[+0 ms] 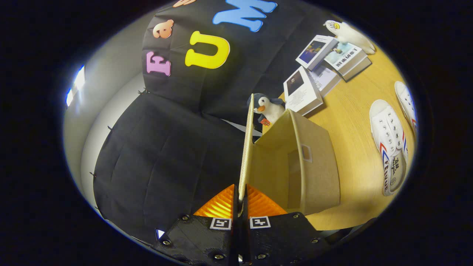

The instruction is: Open the storage box then place both shoes into the box .Put the left shoe in first, then the right shoe, with the right side of both shoes facing outward in a uniform manner.

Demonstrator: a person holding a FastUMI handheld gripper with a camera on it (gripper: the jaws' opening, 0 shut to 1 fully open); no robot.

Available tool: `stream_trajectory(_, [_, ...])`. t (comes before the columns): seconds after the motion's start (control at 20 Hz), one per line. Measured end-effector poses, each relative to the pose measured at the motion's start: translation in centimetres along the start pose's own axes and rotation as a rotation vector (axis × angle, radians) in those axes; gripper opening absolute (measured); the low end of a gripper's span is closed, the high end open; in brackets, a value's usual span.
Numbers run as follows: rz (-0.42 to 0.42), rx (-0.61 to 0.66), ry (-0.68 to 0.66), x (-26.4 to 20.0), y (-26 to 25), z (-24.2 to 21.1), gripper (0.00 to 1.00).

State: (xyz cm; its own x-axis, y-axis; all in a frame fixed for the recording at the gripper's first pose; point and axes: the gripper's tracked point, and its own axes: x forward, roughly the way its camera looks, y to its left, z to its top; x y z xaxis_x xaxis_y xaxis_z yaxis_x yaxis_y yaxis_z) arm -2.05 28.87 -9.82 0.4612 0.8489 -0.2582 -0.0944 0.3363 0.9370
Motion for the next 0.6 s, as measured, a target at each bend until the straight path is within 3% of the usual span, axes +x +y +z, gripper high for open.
stream_trajectory(0.6, [0.035, -0.252, 0.051, 6.6, 9.7, -2.4, 0.04])
